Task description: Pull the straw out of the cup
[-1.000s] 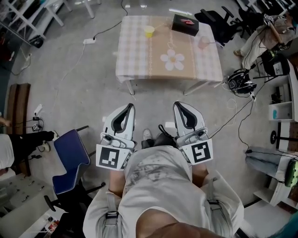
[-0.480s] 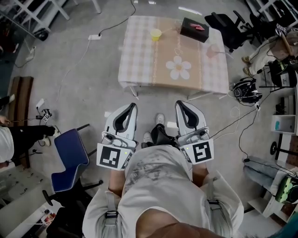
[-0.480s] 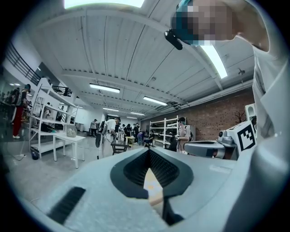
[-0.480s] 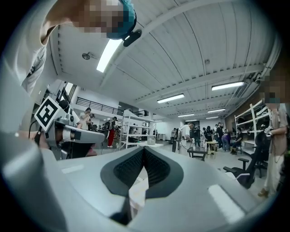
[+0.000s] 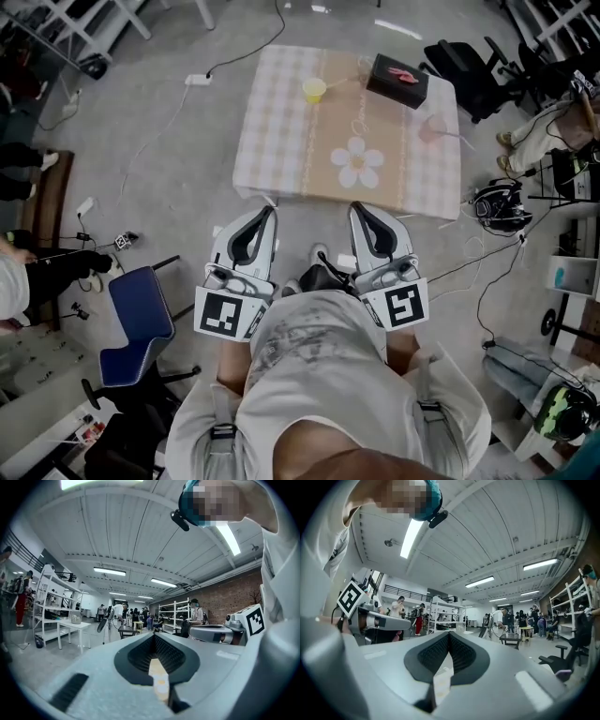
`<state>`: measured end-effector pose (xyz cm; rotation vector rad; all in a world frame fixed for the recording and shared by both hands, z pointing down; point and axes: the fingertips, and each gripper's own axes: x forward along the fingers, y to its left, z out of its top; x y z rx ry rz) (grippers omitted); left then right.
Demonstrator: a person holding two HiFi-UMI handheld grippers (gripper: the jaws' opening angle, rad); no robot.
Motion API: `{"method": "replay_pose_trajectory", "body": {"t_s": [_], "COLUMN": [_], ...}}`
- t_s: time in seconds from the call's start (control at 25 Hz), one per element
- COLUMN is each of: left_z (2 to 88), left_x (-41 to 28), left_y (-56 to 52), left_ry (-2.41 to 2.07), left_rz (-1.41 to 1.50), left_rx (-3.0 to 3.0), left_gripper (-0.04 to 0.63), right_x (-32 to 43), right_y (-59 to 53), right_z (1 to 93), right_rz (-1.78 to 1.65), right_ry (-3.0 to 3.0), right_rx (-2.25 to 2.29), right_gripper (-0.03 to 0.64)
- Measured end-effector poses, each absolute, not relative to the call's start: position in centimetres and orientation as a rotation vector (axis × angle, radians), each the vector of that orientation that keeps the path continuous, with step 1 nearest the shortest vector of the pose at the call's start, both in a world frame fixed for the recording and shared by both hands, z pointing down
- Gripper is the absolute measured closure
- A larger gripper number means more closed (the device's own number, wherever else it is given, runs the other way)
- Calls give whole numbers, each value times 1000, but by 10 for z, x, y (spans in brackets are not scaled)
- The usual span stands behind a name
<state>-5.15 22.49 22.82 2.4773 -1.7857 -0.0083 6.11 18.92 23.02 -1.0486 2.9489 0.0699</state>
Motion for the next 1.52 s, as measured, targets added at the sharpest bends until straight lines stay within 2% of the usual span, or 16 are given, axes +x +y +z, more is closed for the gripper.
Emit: {"method": "replay_pose_trajectory", "body": {"t_s": [0.52, 1.52], "left_z": [229, 255], "left_x": [-28, -67], "left_y": [172, 30], "left_ry": [-1830, -1701], "left_rz": [18, 22], "left_rx": [2434, 2461], "left_gripper": [594, 594], "right_x": [86, 37], "right_y": [133, 10], "right_z": [232, 254], "right_rz": [-19, -1], "right_ry": [2937, 2989], "right_rx": [-981, -1049], "right_gripper": [607, 607]}}
